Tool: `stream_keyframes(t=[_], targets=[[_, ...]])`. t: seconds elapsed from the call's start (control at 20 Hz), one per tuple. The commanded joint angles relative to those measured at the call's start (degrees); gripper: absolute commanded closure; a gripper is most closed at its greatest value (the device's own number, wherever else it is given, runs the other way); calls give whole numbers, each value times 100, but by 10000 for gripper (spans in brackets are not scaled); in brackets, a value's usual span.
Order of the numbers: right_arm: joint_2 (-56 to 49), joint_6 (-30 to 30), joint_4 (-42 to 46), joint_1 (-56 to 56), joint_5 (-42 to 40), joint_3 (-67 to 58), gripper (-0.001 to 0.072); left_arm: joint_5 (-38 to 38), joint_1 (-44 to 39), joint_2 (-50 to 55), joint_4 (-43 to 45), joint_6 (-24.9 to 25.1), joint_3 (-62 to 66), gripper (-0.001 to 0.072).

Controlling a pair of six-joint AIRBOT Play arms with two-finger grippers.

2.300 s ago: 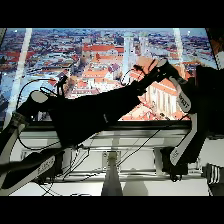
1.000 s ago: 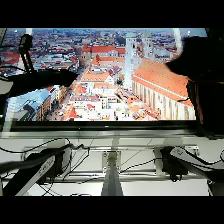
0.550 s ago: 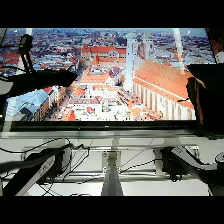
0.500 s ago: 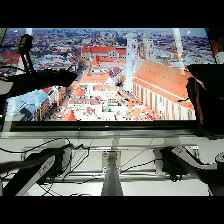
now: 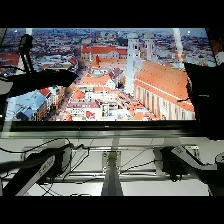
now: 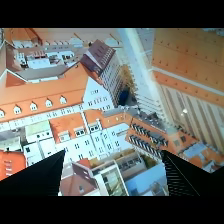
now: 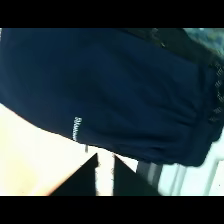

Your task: Fold the clothes and pants, and hang the long-sleeved shirts on hangers.

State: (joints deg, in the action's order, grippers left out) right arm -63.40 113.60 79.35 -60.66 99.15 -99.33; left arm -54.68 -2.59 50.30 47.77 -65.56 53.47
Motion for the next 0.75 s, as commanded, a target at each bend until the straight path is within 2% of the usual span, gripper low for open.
stream_keyframes(t=[0.0,0.2,0.45,0.6,0.7], targets=[[-2,-511,-389,824,-518,7,677,4,7,-4,2,0,4,18],[-7,-1331,-588,3265,-1161,7,677,2,7,-4,2,0,4,18],[-48,-2503,-142,6251,-1971,7,677,4,7,-4,0,0,4,18],[-197,-2415,769,7309,-2094,9,678,2,7,-4,2,0,4,18],[-339,-2413,1032,7595,-2081,11,677,2,7,-4,2,0,4,17]])
